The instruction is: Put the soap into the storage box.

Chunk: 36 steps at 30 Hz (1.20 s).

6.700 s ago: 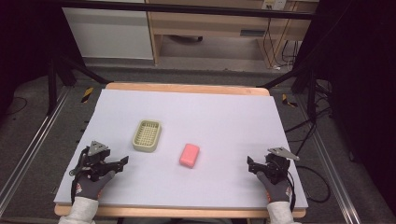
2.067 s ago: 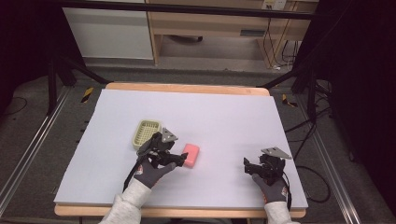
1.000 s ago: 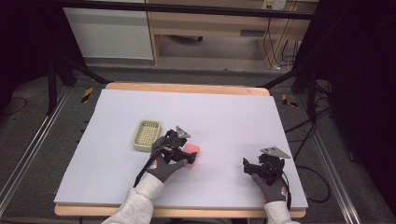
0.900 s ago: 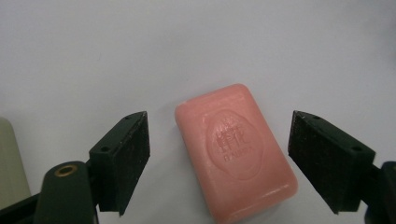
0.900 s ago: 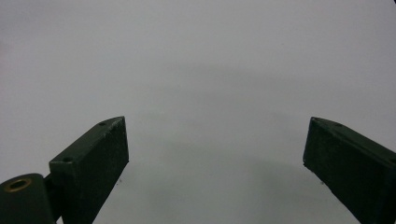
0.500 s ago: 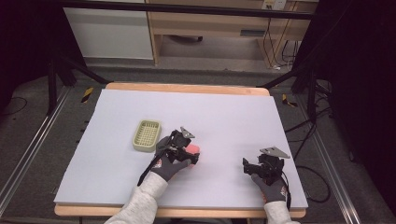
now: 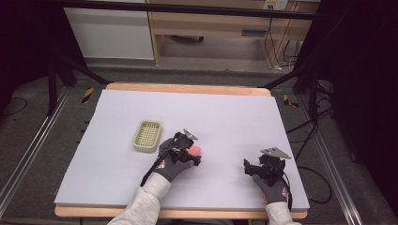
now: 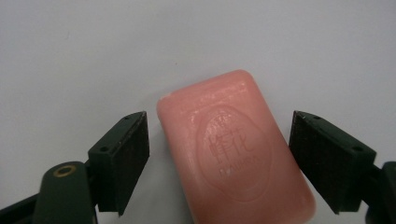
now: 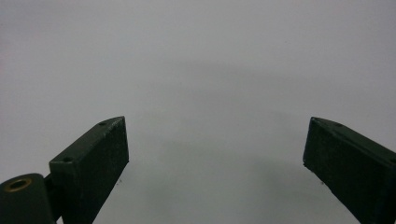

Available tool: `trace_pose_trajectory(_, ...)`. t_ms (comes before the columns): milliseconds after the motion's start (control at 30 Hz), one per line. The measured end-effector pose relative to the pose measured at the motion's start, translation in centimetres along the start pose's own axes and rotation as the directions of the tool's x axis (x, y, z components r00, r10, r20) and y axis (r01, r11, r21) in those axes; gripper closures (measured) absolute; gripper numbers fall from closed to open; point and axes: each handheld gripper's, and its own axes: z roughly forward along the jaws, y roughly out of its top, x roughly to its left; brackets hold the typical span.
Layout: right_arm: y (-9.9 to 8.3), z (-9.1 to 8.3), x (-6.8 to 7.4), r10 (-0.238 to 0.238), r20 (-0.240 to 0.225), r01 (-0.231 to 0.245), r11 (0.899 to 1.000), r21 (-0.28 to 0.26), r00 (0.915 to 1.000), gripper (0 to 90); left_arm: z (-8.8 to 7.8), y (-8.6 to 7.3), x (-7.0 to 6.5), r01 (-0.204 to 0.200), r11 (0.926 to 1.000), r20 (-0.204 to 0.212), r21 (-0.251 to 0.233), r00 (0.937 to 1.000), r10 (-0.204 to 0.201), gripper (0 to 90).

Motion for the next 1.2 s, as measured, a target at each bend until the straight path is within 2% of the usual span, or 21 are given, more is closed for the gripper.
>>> trace_pose_trajectory(167,0.01,-0.01,0.04,0.001,0.000,-0.001,1.000,0.003,1.0000,7.1,0.35,-0.13,-0.18,0.007,1.0000,-0.001,0.005,1.0000,-0.007,23.4)
trace_pose_trajectory(467,0.01,-0.01,0.10,0.004,0.002,-0.004,1.000,0.004,1.0000,7.1,0.00,-0.41,0.07,0.027,0.9996,0.017,0.012,0.9995,-0.027,31.6)
trace_pose_trajectory(600,0.00,0.01,0.05,0.002,0.001,-0.002,1.000,0.004,1.0000,7.1,-0.23,-0.58,0.25,0.018,0.9998,0.023,0.011,0.9996,-0.019,36.4)
trace_pose_trajectory(967,0.01,0.04,0.11,0.001,0.001,-0.001,1.000,0.008,1.0000,7.2,-0.03,-0.13,0.25,-0.019,0.9994,0.029,0.030,0.9994,0.018,33.8)
trace_pose_trajectory(1133,0.01,0.06,0.10,0.000,0.001,0.000,1.000,0.008,1.0000,7.2,0.34,-0.10,0.10,-0.022,0.9989,0.021,0.041,0.9996,0.022,34.6)
trace_pose_trajectory(1200,0.01,0.05,0.09,-0.002,0.000,0.002,1.000,0.009,1.0000,7.2,0.56,-0.10,0.28,-0.021,0.9980,0.030,0.060,0.9994,0.019,35.0)
